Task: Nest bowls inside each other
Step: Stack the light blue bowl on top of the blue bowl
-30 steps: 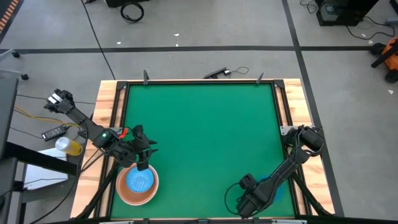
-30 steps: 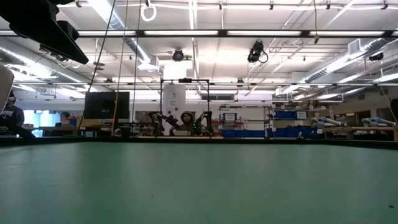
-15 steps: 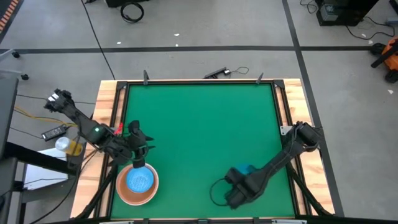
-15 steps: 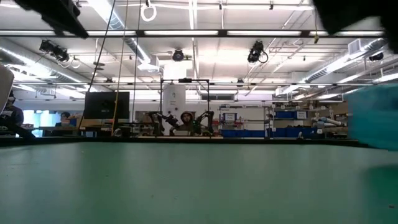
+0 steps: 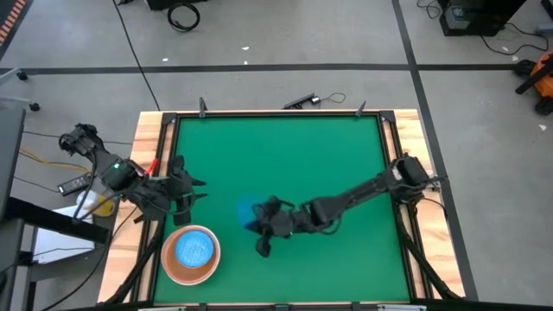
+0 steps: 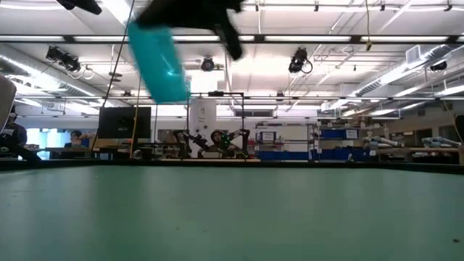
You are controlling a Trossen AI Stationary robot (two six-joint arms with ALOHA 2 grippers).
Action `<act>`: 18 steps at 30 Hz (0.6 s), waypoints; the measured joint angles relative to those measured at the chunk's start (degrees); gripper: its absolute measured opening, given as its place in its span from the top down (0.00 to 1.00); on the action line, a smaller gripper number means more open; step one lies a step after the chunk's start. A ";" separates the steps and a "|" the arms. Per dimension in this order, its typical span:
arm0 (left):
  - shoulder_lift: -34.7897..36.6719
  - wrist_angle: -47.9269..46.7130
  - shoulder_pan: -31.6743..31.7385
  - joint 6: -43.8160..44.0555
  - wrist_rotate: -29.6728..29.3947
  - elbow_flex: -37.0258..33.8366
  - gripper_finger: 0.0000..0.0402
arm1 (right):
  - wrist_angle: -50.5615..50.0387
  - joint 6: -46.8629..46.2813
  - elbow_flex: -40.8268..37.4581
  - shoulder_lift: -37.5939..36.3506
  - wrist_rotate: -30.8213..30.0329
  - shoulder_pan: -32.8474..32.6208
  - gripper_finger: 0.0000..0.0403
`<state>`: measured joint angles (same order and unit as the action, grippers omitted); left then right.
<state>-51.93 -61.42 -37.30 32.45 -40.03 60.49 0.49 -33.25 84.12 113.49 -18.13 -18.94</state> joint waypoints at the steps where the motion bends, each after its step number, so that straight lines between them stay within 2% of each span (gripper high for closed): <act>1: 0.00 -0.81 0.00 0.24 -0.14 0.00 0.64 | 4.29 2.51 0.09 0.93 1.75 0.96 0.98; 4: -0.03 -2.08 0.00 0.66 -1.02 -0.03 0.64 | 11.02 6.75 5.14 6.21 7.37 3.22 0.98; 13: -0.03 -3.22 0.00 1.44 -2.58 -0.05 0.64 | 3.40 19.97 33.61 23.49 19.24 4.46 0.98; 18: -0.03 -3.59 0.00 1.45 -2.58 -0.05 0.64 | -8.34 24.01 48.89 32.51 23.71 4.02 0.98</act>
<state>-51.96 -65.01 -37.30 33.91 -42.61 60.45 -7.85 -9.24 133.00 146.00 5.57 -14.91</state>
